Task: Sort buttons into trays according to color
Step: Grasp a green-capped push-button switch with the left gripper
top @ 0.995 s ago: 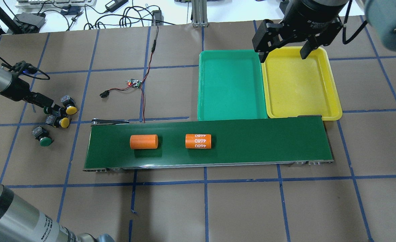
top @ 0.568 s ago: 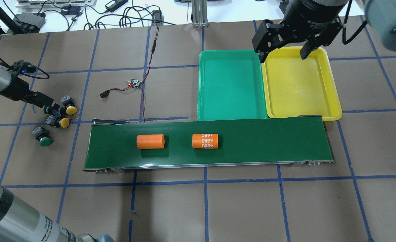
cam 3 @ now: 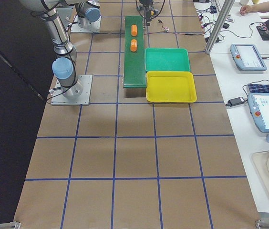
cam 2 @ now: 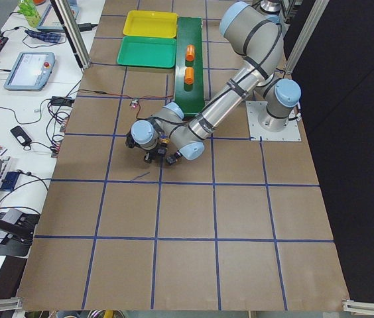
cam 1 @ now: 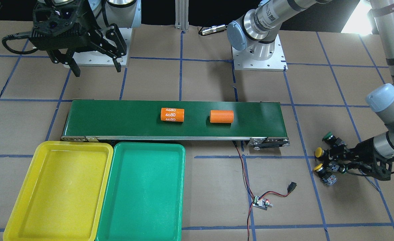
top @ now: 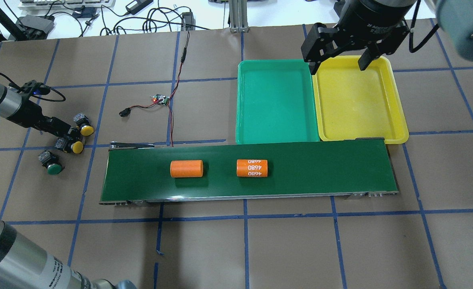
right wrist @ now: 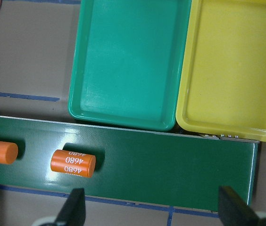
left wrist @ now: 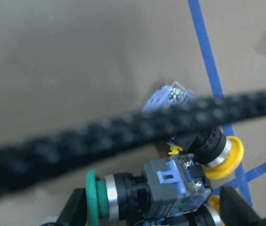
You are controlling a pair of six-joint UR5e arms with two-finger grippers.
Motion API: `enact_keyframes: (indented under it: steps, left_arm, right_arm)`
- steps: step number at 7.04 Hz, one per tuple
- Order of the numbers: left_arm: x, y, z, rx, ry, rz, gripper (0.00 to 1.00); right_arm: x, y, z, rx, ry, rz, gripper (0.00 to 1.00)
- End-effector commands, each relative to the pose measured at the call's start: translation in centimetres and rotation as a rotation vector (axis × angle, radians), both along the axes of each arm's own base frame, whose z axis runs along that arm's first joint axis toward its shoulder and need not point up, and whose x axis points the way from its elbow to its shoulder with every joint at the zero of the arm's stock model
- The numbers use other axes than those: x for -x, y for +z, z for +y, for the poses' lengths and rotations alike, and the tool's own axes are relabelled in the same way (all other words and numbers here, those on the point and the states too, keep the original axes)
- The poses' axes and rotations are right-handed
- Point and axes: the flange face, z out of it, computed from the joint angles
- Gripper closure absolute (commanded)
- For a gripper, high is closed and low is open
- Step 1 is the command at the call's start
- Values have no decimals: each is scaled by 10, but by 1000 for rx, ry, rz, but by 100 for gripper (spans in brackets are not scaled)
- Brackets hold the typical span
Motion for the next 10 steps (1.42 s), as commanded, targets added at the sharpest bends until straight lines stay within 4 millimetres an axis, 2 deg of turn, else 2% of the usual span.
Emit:
enact_keyframes:
  steps: [1, 2, 3, 4, 5, 6, 7, 8, 9, 10]
  left_arm:
    - [2, 17, -3, 14, -11, -67, 66]
    - [22, 40, -7, 19, -26, -80, 67]
    - [59, 71, -1, -33, -16, -94, 67]
    - [95, 103, 11, -72, 33, -95, 67]
    - [127, 126, 33, -115, 92, -94, 67]
    - [158, 133, 55, -142, 166, -98, 67]
    - [203, 121, 86, -206, 256, -102, 67]
    - [252, 117, 108, -243, 320, -125, 67]
    - [291, 118, 125, -267, 359, -146, 67]
    - [314, 102, 142, -315, 388, -158, 65]
  right_arm:
    - [0, -1, -1, -1, -1, 0, 0]
    - [0, -1, -1, -1, -1, 0, 0]
    - [1, -1, -1, -3, -1, 2, 0]
    - [0, -1, 0, -1, 1, 0, 0]
    - [0, -1, -1, -1, -1, 0, 0]
    - [0, -1, -1, -1, -1, 0, 0]
    - [0, -1, -1, -1, -1, 0, 0]
    - [0, -1, -1, -1, -1, 0, 0]
    - [0, 0, 0, 0, -1, 0, 0]
    - [0, -1, -1, -1, -1, 0, 0]
